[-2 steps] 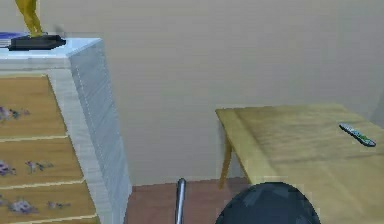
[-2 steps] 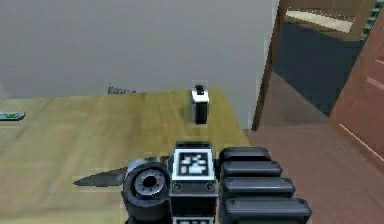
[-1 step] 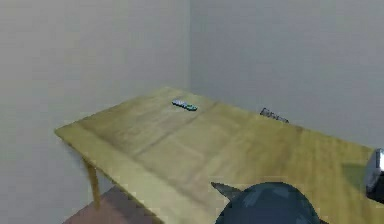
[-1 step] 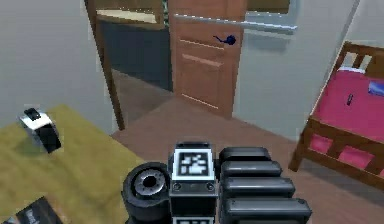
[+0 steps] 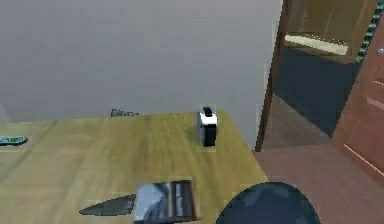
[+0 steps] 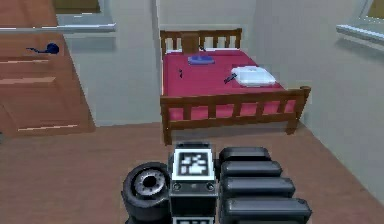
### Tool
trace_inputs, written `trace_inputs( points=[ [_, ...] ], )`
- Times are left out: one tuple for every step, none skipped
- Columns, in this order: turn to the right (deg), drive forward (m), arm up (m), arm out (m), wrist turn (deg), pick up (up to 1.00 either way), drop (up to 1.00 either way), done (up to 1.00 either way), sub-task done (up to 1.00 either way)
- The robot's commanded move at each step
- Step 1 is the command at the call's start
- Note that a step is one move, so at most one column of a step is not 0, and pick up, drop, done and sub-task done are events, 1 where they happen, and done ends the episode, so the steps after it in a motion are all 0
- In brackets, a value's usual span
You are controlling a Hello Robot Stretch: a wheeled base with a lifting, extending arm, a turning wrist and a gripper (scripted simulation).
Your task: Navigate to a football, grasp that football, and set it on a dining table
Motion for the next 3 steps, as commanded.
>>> trace_inputs(
  points=[
    [45.0,0.0,0.0,0.0,0.0,0.0,0.0,0.0,0.0],
    [3.0,0.0,0.0,0.0,0.0,0.0,0.0,0.0,0.0],
    [-45.0,0.0,0.0,0.0,0.0,0.0,0.0,0.0,0.0]
  ],
)
